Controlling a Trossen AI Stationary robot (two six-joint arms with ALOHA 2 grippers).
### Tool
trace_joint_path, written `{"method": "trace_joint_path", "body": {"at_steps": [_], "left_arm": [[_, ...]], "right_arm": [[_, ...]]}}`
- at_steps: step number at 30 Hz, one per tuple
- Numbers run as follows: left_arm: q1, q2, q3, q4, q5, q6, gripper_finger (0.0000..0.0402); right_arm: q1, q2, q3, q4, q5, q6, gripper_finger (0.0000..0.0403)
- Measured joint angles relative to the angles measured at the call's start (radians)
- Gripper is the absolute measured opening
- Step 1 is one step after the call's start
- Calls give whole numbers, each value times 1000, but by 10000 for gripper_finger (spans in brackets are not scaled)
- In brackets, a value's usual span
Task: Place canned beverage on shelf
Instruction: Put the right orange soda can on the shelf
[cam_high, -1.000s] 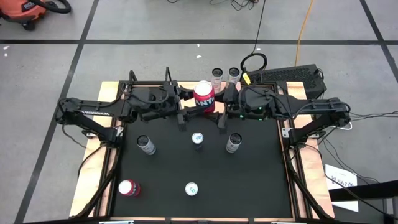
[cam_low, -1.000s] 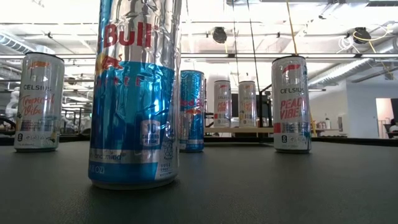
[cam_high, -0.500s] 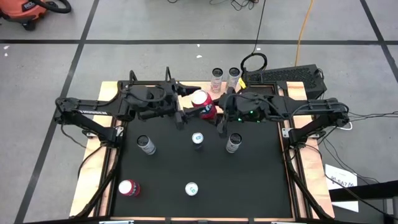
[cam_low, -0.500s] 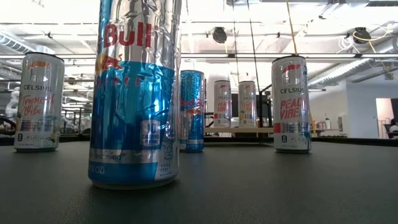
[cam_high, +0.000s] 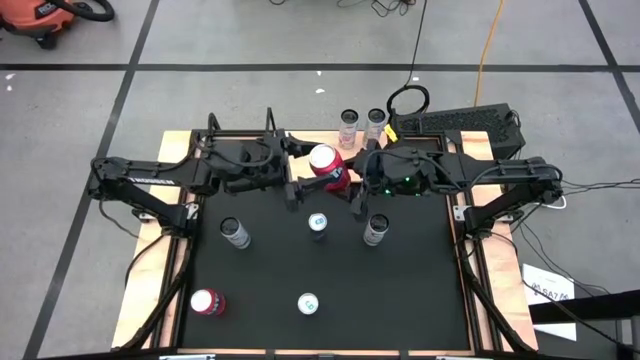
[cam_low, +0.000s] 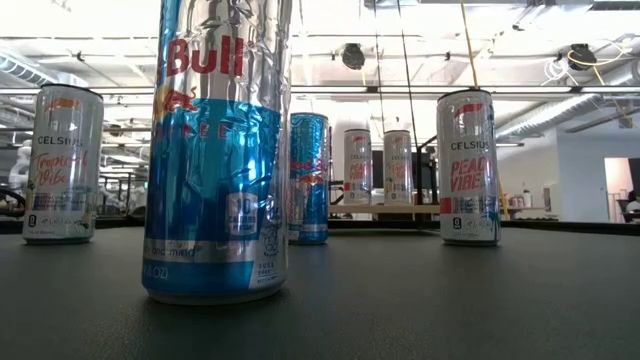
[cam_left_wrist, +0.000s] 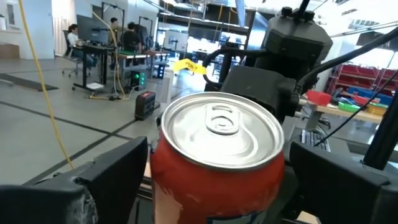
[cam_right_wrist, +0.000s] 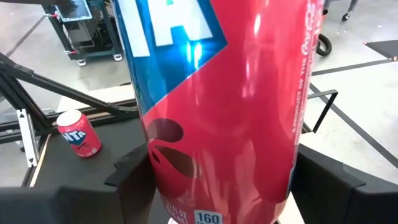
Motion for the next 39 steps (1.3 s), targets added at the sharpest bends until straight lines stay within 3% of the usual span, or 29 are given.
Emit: {"method": "trace_joint_path", "body": {"at_steps": [10, 13, 17, 23, 28, 35, 39], "left_arm": [[34, 1, -1, 1, 10, -2, 265], [55, 2, -1, 4, 23, -7, 263], [101, 3, -3, -1, 2, 24, 263], [200, 2, -13, -38, -65, 113, 263], [302, 2, -121, -10, 2, 107, 263], [424, 74, -311, 230, 120, 117, 263], [469, 157, -356, 339, 170, 164, 263]], "right_arm": [[-2, 0, 2, -7, -17, 25, 294], [-3, 0, 2, -22, -8, 48, 322], [-3, -23, 2, -85, 91, 135, 361], [2, -111, 4, -225, 242, 234, 365], [1, -189, 3, -294, 280, 281, 355], [2, -215, 3, -348, 297, 329, 354], [1, -208, 3, -355, 299, 342, 354]]}}
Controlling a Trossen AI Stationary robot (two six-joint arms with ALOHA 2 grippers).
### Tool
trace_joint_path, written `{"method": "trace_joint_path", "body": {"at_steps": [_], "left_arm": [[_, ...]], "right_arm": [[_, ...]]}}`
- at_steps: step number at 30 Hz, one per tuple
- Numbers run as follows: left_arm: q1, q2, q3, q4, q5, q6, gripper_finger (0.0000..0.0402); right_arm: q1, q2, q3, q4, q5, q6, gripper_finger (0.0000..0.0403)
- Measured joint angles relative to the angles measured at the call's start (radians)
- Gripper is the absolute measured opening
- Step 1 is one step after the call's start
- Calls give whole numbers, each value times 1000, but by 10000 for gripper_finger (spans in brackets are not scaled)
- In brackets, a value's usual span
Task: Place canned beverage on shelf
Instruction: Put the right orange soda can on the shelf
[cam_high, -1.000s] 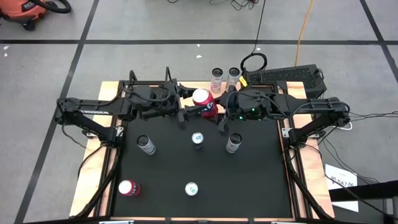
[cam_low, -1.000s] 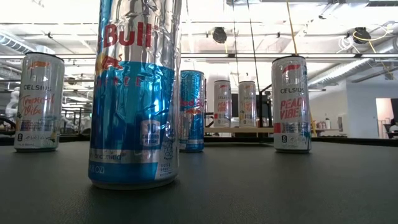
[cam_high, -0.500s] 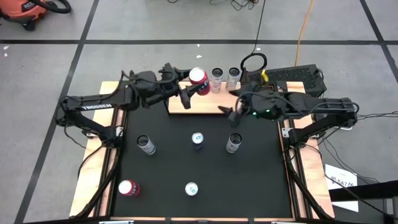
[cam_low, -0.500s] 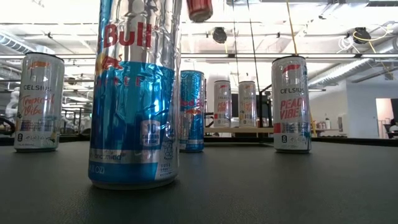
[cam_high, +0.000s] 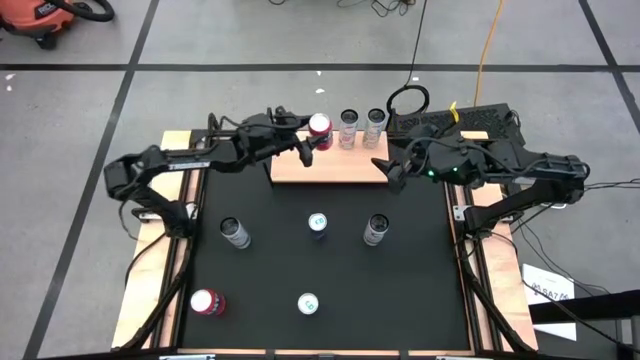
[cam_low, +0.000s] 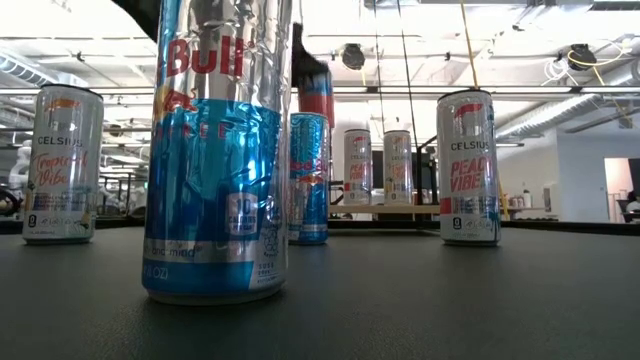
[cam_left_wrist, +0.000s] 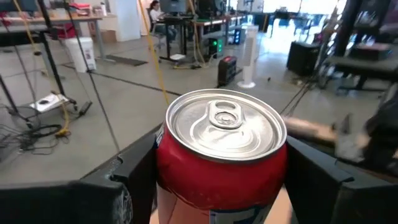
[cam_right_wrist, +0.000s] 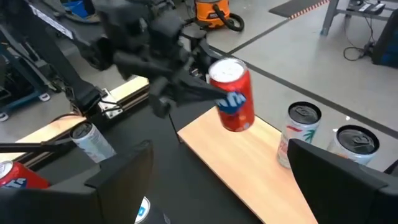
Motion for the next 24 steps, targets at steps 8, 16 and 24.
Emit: {"method": "trace_joint_path", "body": {"at_steps": [8, 16, 24], "left_arm": [[57, 141, 0, 80, -2, -13, 263], [92, 217, 0, 82, -14, -25, 269], [113, 294, 3, 154, -16, -31, 272]], "right_arm": [[0, 6, -1, -35, 1, 43, 354], [0, 7, -1, -73, 26, 75, 354], [0, 7, -1, -72, 46, 75, 354]]}}
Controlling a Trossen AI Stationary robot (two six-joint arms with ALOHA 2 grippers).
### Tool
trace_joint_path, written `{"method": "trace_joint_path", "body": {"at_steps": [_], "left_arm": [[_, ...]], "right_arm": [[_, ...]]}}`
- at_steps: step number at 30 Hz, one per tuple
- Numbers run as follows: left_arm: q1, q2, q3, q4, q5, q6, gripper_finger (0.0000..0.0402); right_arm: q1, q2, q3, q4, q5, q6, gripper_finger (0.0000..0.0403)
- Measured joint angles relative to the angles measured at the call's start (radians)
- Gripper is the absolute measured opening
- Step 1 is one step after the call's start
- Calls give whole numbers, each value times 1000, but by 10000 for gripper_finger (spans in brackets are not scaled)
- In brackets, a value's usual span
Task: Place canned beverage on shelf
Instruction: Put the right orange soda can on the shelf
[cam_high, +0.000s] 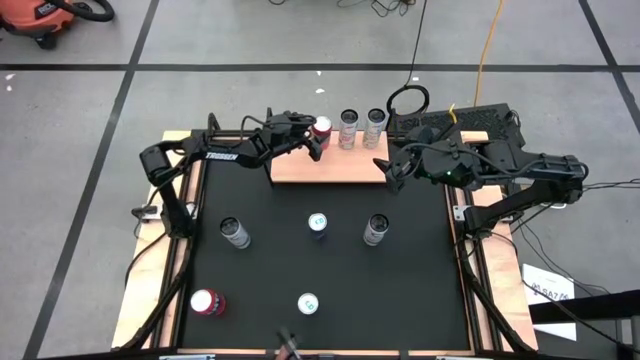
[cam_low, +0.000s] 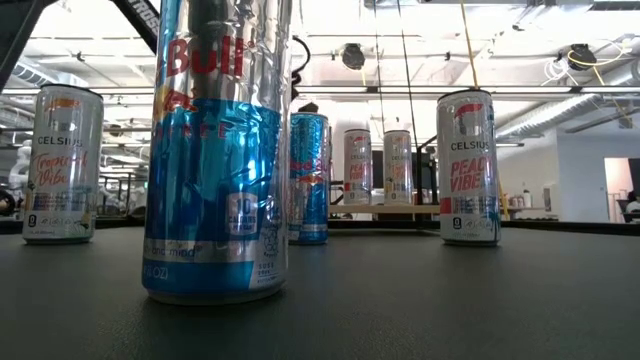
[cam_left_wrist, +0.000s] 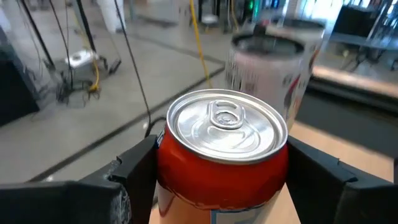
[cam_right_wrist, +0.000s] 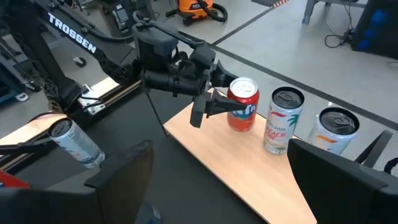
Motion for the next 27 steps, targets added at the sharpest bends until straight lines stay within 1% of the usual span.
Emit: {"method": "trace_joint_path", "body": {"at_steps": [5, 10, 14, 17, 21, 27], "left_arm": [[0, 15, 4, 32, 2, 0, 273], [3, 16, 4, 18, 2, 0, 273], [3, 18, 31, -57, 3, 0, 274], [-2, 19, 82, -146, 5, 26, 274], [-4, 11, 149, -170, 4, 25, 274], [-3, 18, 148, -232, -26, 24, 274]], "right_arm": [[0, 0, 0, -5, 0, 0, 354], [0, 0, 0, -14, 3, 0, 354], [0, 0, 0, -14, 4, 0, 354], [0, 0, 0, -14, 4, 0, 354], [0, 0, 0, -14, 4, 0, 354], [0, 0, 0, -15, 2, -5, 354]]}}
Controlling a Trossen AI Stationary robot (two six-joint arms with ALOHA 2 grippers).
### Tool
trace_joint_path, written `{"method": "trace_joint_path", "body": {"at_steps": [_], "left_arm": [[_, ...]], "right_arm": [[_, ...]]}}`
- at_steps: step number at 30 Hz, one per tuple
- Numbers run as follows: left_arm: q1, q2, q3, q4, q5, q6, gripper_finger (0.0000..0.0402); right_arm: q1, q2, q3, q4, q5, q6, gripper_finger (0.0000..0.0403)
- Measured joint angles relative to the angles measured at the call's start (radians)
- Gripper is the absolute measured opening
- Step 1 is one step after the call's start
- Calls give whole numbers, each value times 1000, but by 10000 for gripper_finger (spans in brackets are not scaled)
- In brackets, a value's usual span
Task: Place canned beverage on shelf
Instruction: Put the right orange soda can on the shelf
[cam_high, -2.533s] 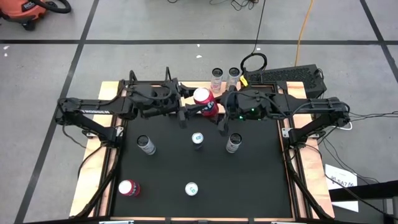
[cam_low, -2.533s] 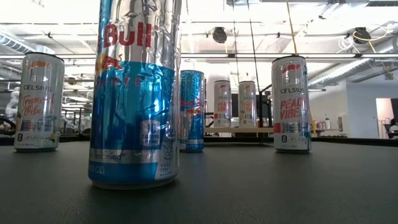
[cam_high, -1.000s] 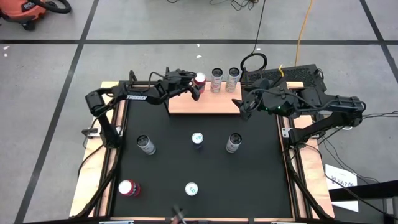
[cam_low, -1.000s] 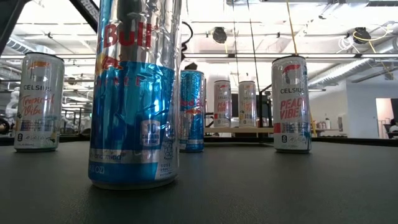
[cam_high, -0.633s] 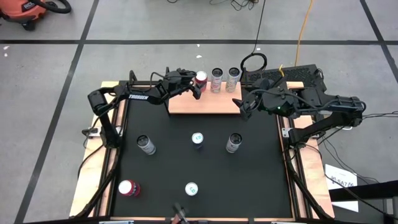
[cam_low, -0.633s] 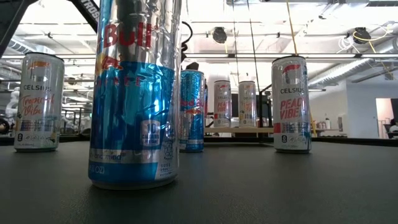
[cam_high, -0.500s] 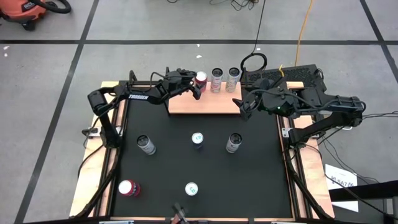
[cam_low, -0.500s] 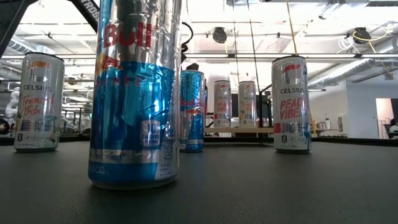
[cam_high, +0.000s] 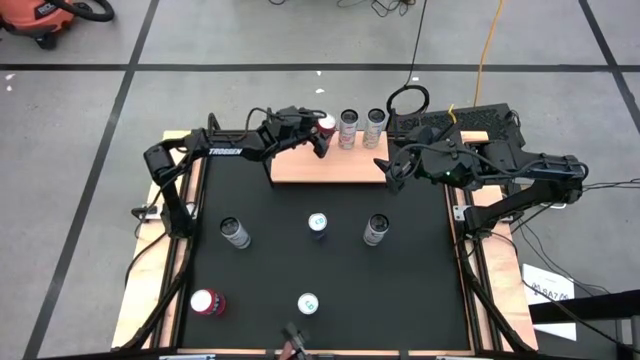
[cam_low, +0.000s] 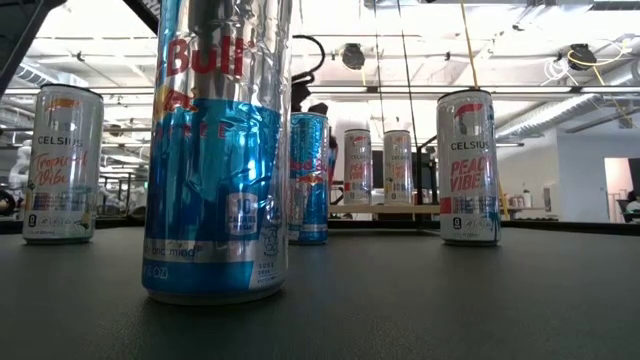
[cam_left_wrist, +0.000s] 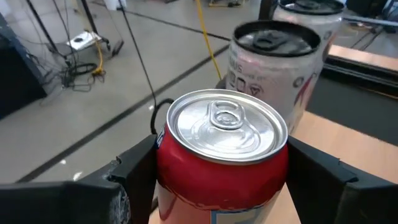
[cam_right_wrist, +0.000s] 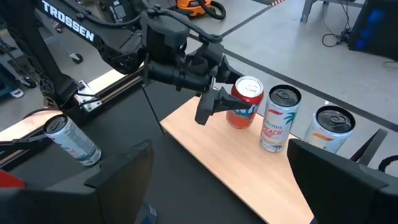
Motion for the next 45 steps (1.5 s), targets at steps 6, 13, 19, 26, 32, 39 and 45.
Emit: {"method": "trace_joint_path", "body": {"at_steps": [6, 13, 19, 26, 32, 39, 45], "left_arm": [[-2, 12, 3, -32, -5, 0, 274], [-4, 30, 3, -36, -5, -26, 274], [-6, 32, 3, -33, -5, -28, 274], [-6, 32, 4, -36, -23, -26, 314], [-6, 25, 4, -43, -31, -24, 367], [-13, -49, 9, -85, -41, 25, 374], [-13, -163, 48, -286, -76, 61, 372]], "right_arm": [[0, 0, 0, 0, -1, -20, 354], [0, 0, 0, 0, -3, -22, 354], [0, 0, 0, -1, -5, -22, 354], [0, 0, 0, -2, -6, -24, 354], [0, 0, 0, -2, -6, -24, 354], [0, 0, 0, 0, -7, -22, 354], [0, 0, 0, 1, -7, -22, 354]]}}
